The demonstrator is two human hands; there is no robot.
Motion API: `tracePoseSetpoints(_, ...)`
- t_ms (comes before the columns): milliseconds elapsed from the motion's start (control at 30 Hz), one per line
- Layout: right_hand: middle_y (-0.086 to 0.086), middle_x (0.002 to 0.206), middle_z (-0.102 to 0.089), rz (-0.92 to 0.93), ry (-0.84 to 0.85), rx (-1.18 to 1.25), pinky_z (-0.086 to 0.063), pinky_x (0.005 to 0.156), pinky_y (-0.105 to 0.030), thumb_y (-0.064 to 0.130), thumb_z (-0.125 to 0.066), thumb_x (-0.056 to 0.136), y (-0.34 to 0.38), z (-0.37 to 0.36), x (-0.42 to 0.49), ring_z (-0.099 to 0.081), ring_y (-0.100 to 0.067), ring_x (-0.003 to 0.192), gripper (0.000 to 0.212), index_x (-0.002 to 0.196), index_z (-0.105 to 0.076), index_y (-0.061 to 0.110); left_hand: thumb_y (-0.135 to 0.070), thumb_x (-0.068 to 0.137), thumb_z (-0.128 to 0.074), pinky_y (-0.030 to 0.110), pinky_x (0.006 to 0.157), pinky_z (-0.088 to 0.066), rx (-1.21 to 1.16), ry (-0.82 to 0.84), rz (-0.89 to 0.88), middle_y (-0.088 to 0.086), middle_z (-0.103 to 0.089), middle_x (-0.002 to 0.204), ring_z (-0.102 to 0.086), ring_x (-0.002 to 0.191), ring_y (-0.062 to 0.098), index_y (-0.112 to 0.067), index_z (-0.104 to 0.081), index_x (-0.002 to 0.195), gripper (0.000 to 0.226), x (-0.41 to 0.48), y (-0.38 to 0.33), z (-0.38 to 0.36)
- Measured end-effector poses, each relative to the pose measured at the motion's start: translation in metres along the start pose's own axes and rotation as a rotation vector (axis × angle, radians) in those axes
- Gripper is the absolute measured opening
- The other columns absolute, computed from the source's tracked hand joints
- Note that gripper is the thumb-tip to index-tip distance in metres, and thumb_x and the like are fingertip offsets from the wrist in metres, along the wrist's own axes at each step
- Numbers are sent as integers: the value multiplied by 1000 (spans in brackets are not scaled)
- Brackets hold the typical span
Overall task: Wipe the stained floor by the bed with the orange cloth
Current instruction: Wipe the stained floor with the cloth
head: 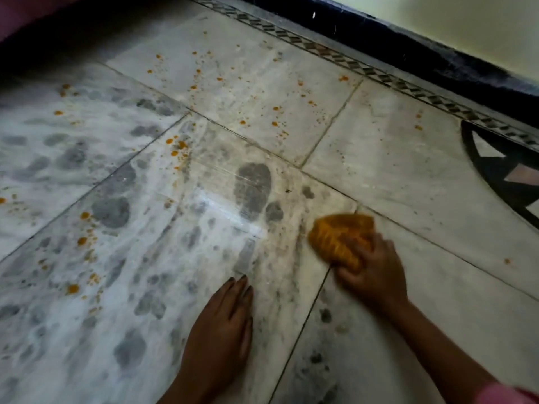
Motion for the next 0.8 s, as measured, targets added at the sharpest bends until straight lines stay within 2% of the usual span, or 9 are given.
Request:
tracePoseSetpoints(100,-17,137,-38,-285,-26,-41,-39,93,-46,61,-56,69,-10,-5,66,-40,-38,115,67,132,-48,38,-36,98,-13,35,91,-49,26,28,-15,10,-63,122,-58,112,27,-7,-68,112,64,4,0,4)
tracePoseSetpoints(200,-17,147,-25,-338,68,-8,-30,103,-50,58,-58,76,29,-22,110,-26,-41,129,67,138,-39,39,-29,90,-32,32,80,-53,94,57,-133,10,-67,114,-65,98,25,-8,-71,105,46,11,1,17)
tracePoseSetpoints(300,-15,144,-26,-94,154,2,-34,99,-47,60,-56,73,89,-40,102,-29,-40,126,70,137,-40,39,-35,78,-41,23,67,-55,234,180,-332,3,-70,102,-68,82,19,-14,-72,98,42,21,25,52)
tracePoseSetpoints(367,-14,142,-31,127,278,-15,-38,95,-45,69,-40,62,126,-47,76,-34,-38,121,79,136,-41,41,-42,79,-40,21,66,-54,439,310,-453,-4,-69,101,-67,83,14,-22,-70,104,44,26,44,87)
tracePoseSetpoints(400,-13,140,-34,248,367,-26,-40,93,-43,71,-35,60,149,-47,71,-37,-37,120,82,136,-40,42,-42,85,-39,23,75,-53,561,418,-466,-4,-66,110,-64,93,15,-23,-65,115,44,25,58,112)
tracePoseSetpoints(500,-5,121,-55,426,603,-24,-46,87,-35,58,-54,76,176,-18,80,-53,-30,112,57,130,-50,38,-44,96,-36,28,99,-34,822,725,-366,0,-41,141,-41,126,22,-24,-31,144,51,35,94,160)
tracePoseSetpoints(600,-2,93,-56,538,609,-37,-43,79,-29,53,-55,82,217,37,106,-58,-26,101,50,124,-55,28,-49,97,-29,29,102,-33,948,590,-360,-5,-38,142,-39,126,18,-28,-27,144,52,33,120,207)
tracePoseSetpoints(700,-3,111,-57,619,751,-1,-40,90,-29,49,-57,87,252,52,106,-53,-19,106,52,127,-50,16,-56,95,-14,25,81,-52,656,190,-444,-10,-61,119,-61,99,11,-29,-53,129,58,-5,141,236)
tracePoseSetpoints(800,-11,128,-52,574,849,-65,-37,99,-35,58,-55,83,266,17,93,-46,-24,121,73,141,-35,19,-57,93,-16,21,59,-54,535,162,-382,-8,-69,94,-66,73,12,-27,-67,109,62,-64,184,225)
Point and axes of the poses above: each hand's wrist, its own x-axis towards the middle knuckle, its own z-axis out of the back of the hand, y = z × x, the point moved 6 cm from there along x, towards the middle knuckle
